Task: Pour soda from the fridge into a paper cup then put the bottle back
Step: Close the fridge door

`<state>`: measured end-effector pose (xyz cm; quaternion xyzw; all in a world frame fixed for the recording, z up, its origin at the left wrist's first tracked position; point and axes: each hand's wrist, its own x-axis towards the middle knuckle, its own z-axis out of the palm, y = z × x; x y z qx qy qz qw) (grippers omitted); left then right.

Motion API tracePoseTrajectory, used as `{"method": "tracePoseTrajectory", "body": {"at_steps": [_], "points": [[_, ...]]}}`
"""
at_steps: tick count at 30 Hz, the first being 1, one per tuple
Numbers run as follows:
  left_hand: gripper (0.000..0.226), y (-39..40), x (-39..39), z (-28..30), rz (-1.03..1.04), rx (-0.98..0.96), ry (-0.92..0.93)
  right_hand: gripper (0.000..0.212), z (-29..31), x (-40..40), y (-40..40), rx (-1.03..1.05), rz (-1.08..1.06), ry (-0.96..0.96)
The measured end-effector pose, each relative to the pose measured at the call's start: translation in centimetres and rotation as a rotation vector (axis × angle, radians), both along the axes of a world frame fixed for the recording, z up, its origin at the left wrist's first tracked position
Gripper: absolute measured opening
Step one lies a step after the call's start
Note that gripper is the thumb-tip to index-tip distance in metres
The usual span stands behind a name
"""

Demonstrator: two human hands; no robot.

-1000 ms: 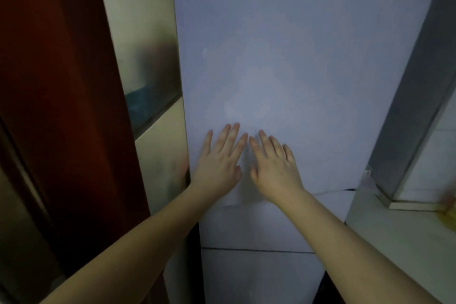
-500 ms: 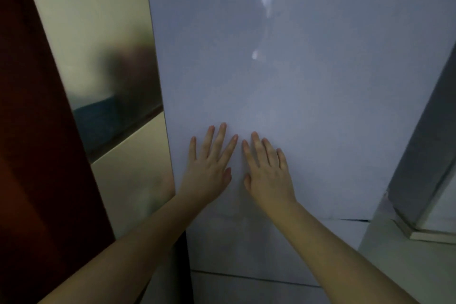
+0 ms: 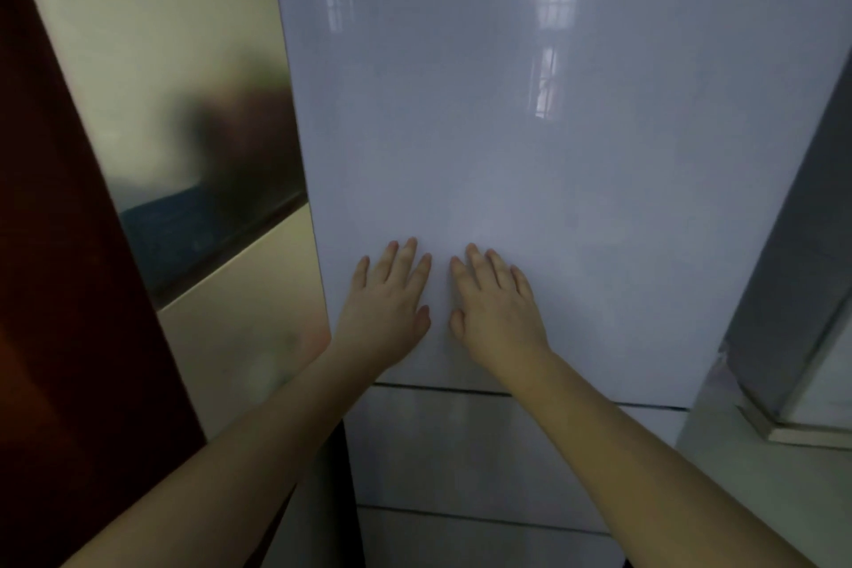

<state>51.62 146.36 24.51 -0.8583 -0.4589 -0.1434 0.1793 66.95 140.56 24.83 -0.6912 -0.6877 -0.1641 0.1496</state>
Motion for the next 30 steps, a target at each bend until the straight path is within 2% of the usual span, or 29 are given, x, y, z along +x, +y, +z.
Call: {"method": "tracePoseTrajectory", "body": {"at_steps": [4, 14, 26, 30], "points": [[0.065, -2.1, -0.9, 0.8, -0.002, -0.078, 0.004, 0.060, 1.3, -0.6, -2.0, -0.058, -0.013, 0.040], [0.069, -6.9, -4.9, 1.5, -0.058, -0.078, -0.045, 0.060, 1.7, -4.5, -8.3, -0.064, -0.121, 0.105], [0.070, -14.6, -2.0, 1.0, -0.371, -0.108, -0.046, 0.059, 0.2, -3.8, -19.7, -0.021, -0.428, 0.070], [0.087, -17.9, 0.7, 1.0, -0.481, -0.111, -0.027, 0.057, 0.5, -2.3, -24.3, -0.007, -0.556, 0.078]]}}
